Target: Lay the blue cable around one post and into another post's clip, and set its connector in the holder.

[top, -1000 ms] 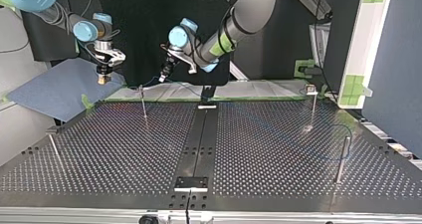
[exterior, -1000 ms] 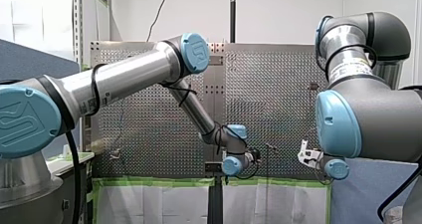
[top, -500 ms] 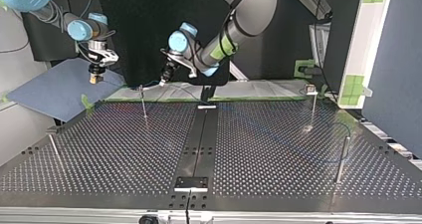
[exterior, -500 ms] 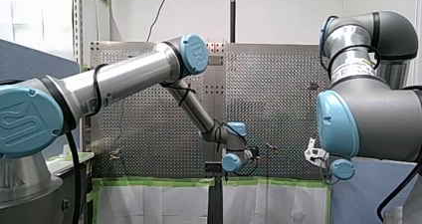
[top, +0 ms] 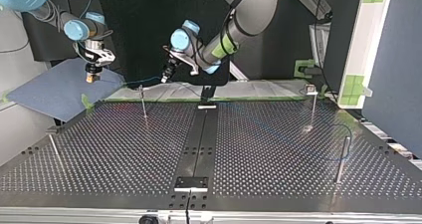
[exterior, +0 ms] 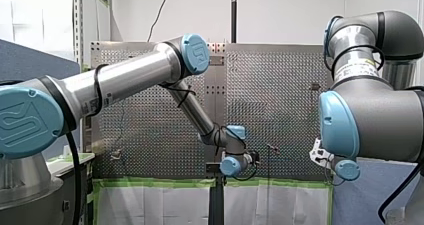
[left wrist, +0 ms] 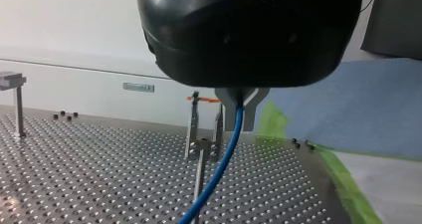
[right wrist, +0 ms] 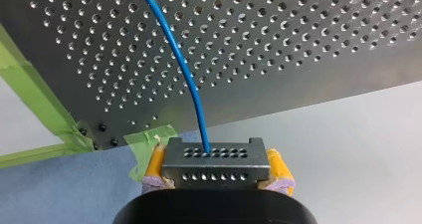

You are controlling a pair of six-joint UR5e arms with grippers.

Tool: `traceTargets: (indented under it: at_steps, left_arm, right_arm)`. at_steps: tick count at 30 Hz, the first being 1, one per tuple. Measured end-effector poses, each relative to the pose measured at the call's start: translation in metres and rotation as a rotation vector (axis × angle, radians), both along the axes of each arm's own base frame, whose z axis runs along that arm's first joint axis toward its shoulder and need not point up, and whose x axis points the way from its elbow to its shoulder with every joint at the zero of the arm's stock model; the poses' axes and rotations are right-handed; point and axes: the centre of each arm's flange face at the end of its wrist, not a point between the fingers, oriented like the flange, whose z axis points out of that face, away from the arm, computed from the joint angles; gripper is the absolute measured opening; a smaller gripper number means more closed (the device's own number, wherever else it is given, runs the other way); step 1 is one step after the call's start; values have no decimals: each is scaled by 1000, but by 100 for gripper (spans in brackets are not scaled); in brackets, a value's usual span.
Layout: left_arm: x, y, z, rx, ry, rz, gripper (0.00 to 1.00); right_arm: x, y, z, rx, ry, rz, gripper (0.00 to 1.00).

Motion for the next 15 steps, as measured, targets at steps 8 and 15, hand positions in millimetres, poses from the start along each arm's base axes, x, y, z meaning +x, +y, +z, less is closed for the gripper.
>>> traceTargets:
  at_steps: [8, 15]
  left_arm:
    - [-20, 7, -15, 55, 9, -18, 0]
    - [-20, -7, -4, 60, -19, -31, 0]
  right_arm:
    - [0, 2, -1, 8, 21, 2, 0]
    - [1, 1, -1, -1, 33, 11, 0]
